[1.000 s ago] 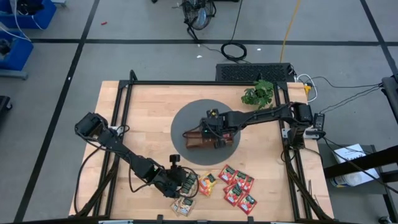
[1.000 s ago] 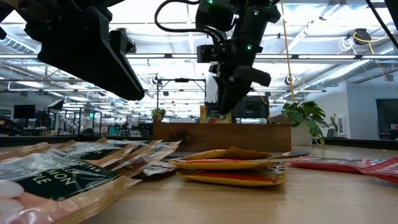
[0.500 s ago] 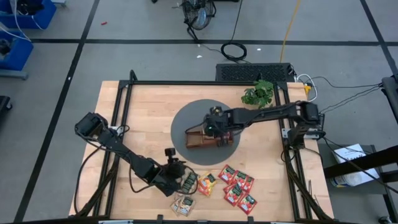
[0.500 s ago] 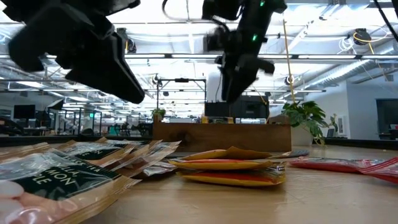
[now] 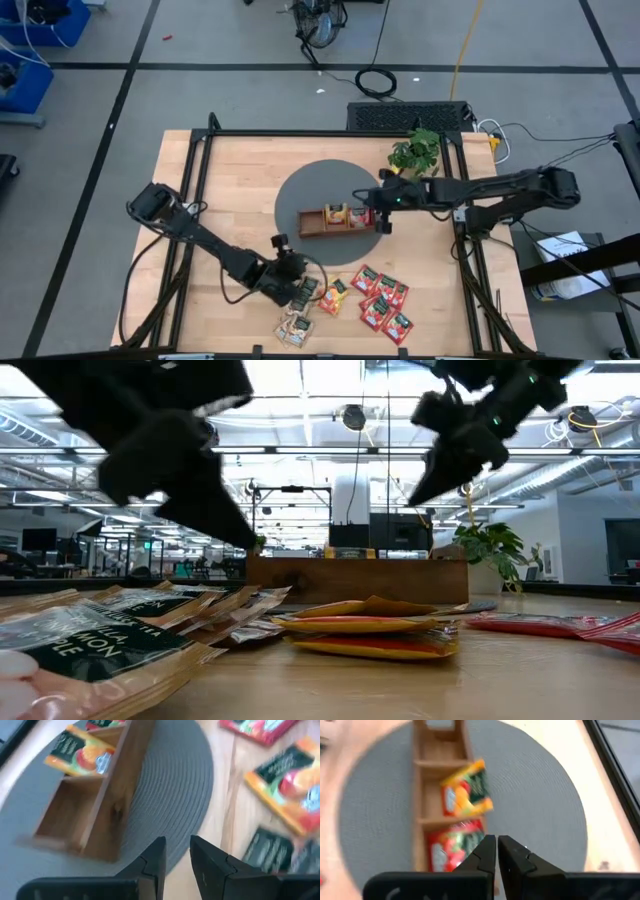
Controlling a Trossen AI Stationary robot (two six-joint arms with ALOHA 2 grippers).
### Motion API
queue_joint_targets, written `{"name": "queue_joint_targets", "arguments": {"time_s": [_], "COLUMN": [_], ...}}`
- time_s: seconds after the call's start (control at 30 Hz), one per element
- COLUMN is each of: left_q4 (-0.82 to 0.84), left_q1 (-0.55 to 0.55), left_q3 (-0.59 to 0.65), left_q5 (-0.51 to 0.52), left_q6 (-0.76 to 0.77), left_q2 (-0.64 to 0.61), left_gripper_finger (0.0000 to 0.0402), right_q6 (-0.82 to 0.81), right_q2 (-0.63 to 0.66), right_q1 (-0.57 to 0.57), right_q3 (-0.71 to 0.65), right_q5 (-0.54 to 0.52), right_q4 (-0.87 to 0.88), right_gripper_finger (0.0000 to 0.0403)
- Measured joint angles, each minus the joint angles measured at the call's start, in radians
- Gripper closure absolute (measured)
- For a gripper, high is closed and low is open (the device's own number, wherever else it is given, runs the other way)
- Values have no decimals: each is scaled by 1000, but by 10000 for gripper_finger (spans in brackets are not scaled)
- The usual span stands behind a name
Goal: Pick & Place Tea
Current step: Put the yellow tea bag into the middle section of the wooden organizer
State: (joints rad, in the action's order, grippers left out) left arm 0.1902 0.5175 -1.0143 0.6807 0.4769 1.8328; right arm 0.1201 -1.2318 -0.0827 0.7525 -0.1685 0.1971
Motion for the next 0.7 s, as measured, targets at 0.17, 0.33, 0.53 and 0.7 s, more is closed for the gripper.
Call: {"name": "queue_joint_targets", "arguments": {"time_s": [0.17,0.33,0.53,0.7], "left_q4": [3,17,24,42], "left_q1": [-70,-125,-162,-194], "left_q3": [1,1,1,1], "left_q5": [-52,-52,-55,-77], "left_q6": [-22,-16,-54,-61], "left_q2": [2,2,2,3], "left_gripper_finger": [309,309,309,309], "right_q6": [-5,-29,-60,-85], "right_q2": [-3,-31,-31,-30], "right_q1": [-60,-82,-59,-38], "right_q3": [-79,-120,-141,-157], "right_q5": [-12,-11,19,43], "right_q4": [-16,-34,-59,-76], "right_gripper_finger": [401,402,402,402]}}
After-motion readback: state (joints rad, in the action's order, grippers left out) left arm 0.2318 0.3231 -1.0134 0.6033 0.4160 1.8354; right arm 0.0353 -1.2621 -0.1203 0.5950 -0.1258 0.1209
